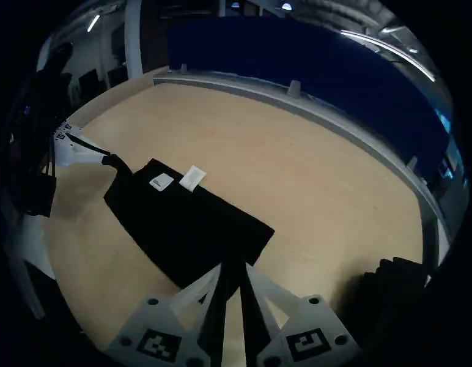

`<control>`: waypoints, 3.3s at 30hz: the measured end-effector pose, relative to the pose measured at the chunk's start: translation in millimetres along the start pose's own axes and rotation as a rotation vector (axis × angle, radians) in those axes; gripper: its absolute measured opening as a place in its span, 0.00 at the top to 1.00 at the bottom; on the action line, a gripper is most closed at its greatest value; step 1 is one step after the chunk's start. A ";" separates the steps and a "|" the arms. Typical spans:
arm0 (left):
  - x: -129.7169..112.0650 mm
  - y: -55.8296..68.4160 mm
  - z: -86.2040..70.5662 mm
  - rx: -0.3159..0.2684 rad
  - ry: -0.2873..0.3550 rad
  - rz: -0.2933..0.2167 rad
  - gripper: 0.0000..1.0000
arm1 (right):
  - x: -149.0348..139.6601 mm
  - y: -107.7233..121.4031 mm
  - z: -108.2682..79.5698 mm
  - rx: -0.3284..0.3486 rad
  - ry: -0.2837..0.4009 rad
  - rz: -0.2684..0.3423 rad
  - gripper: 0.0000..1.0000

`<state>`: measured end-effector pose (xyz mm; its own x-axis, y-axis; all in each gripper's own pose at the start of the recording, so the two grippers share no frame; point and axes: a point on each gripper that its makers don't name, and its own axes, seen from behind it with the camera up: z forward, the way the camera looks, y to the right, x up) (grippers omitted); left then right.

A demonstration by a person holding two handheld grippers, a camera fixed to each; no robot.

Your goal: Fold towel

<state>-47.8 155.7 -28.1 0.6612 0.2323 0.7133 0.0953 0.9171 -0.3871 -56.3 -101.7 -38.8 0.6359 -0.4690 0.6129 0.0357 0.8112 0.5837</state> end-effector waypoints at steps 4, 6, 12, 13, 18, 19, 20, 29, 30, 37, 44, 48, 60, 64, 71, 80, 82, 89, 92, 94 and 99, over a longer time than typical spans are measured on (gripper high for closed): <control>-3.2 -2.6 14.9 0.006 -0.005 0.006 0.94 | -4.9 4.4 14.9 -0.012 -0.008 0.022 0.87; -4.7 -3.9 21.9 0.008 -0.006 0.008 0.94 | -5.9 6.9 22.1 -0.019 -0.008 0.033 0.87; -9.1 -7.8 37.6 0.017 -0.003 0.015 0.94 | -9.9 11.3 36.5 -0.037 -0.012 0.053 0.86; -9.5 -8.2 39.4 0.019 -0.003 0.016 0.94 | -11.4 12.6 38.4 -0.042 -0.014 0.057 0.85; -10.4 -11.3 47.7 0.033 0.000 0.022 0.90 | -16.4 16.5 47.4 -0.065 -0.022 0.074 0.82; -9.9 -12.4 49.2 0.037 0.002 0.025 0.90 | -16.3 17.1 48.9 -0.069 -0.023 0.076 0.81; -9.4 -13.5 50.6 0.041 0.003 0.028 0.89 | -16.2 17.6 50.5 -0.073 -0.024 0.077 0.80; 5.2 -26.5 60.5 0.081 0.022 0.053 0.76 | -8.1 38.5 58.6 -0.152 -0.015 0.074 0.48; 7.2 -28.4 61.6 0.086 0.025 0.056 0.76 | -6.3 41.5 59.1 -0.163 -0.012 0.074 0.44; 20.5 -42.9 61.9 0.128 0.049 0.068 0.63 | 5.8 53.9 57.3 -0.208 0.012 0.072 0.18; 21.7 -44.6 53.9 0.122 0.052 0.058 0.32 | 10.3 51.7 52.1 -0.203 0.039 0.096 0.00; 17.1 -42.6 50.1 0.105 0.052 0.047 0.11 | 7.0 48.6 46.6 -0.200 0.049 0.112 0.00; 6.7 -43.6 29.8 0.119 0.059 0.021 0.07 | -1.4 37.8 26.9 -0.198 0.057 0.115 0.00; -4.1 -41.6 18.7 0.122 0.057 0.012 0.07 | -7.6 32.1 17.3 -0.199 0.057 0.112 0.00; -25.8 -35.9 -1.7 0.115 0.051 -0.013 0.07 | -24.6 18.3 0.8 -0.196 0.055 0.117 0.00; -42.0 -37.4 -24.1 0.133 0.053 -0.054 0.07 | -38.5 6.5 -5.0 -0.148 0.041 0.083 0.00; -43.7 -38.0 -30.2 0.139 0.058 -0.066 0.07 | -41.3 3.0 -3.3 -0.129 0.033 0.068 0.00; -50.8 -42.5 -51.0 0.162 0.070 -0.109 0.07 | -49.6 -14.5 2.7 -0.037 0.006 0.013 0.06; -53.8 -45.6 -59.6 0.173 0.075 -0.127 0.07 | -54.2 -21.9 5.2 0.012 -0.012 -0.017 0.09; -55.9 -47.5 -64.4 0.178 0.078 -0.138 0.07 | -58.4 -24.4 6.9 0.036 -0.031 -0.034 0.14; -63.8 -53.7 -71.4 0.191 0.073 -0.159 0.07 | -66.3 -27.6 11.0 0.081 -0.080 -0.056 0.26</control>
<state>-42.0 68.4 -94.5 0.7019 0.0625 0.7095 0.0645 0.9865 -0.1507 -107.9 -96.8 -89.7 0.5712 -0.5418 0.6166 0.0050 0.7535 0.6574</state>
